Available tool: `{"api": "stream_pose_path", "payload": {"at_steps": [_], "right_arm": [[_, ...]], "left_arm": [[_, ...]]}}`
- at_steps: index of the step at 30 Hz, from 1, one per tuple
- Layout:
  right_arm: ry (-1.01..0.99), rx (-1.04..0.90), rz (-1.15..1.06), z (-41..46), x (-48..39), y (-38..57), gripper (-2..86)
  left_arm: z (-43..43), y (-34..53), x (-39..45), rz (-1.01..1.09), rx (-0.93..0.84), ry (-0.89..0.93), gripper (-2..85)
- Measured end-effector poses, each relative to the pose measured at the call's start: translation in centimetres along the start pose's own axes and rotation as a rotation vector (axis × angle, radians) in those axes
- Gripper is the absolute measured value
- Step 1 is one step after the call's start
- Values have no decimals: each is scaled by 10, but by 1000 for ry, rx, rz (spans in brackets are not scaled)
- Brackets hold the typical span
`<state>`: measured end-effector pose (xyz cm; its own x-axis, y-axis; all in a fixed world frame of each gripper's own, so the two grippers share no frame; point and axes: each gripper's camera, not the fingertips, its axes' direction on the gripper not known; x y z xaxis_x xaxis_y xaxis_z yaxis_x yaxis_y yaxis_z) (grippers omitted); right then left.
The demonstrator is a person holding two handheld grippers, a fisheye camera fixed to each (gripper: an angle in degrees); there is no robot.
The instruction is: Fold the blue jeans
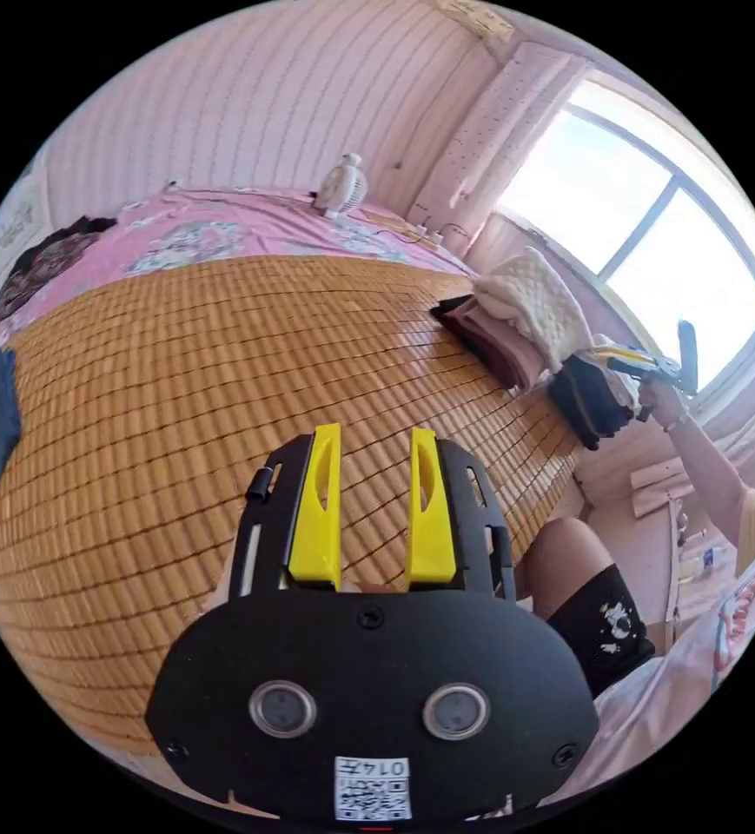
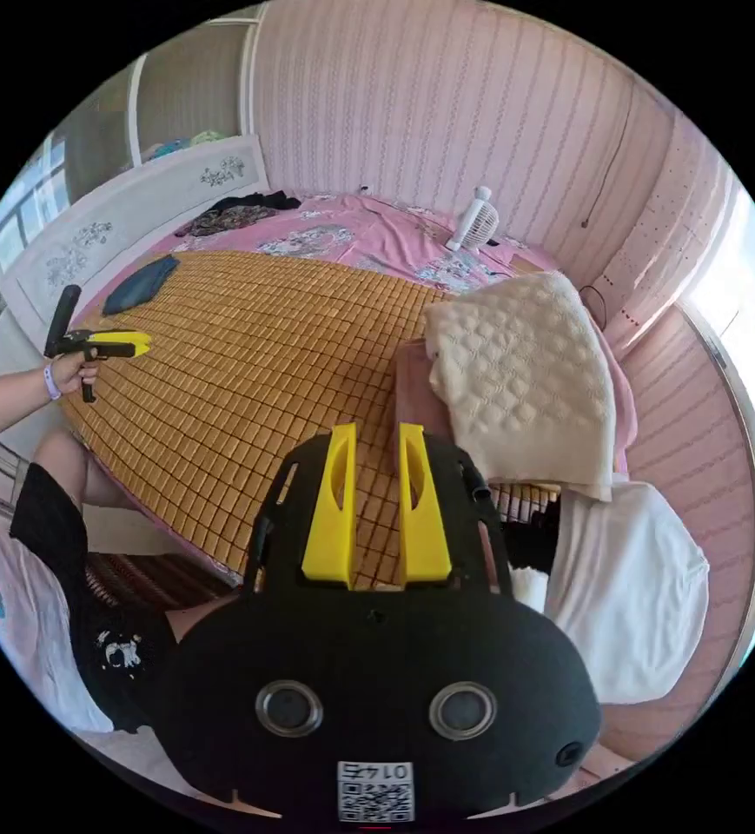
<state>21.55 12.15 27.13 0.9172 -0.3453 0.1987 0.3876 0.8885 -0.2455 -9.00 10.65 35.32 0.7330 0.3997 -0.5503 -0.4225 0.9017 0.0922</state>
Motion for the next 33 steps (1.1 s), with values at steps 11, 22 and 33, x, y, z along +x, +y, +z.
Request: {"api": "stream_pose_path", "payload": {"at_steps": [11,22,33], "right_arm": [[-456,-19,-439,153,-272,-183,120],[-475,-31,-337,298,-443,-386,144],[-403,-103,-397,376,-504,-441,75]], "left_arm": [[-199,188,-243,-679,251,-314,112],[-218,116,-394,-711,384,-308,122],[-200,38,-437,-590,196,-368,53]]}}
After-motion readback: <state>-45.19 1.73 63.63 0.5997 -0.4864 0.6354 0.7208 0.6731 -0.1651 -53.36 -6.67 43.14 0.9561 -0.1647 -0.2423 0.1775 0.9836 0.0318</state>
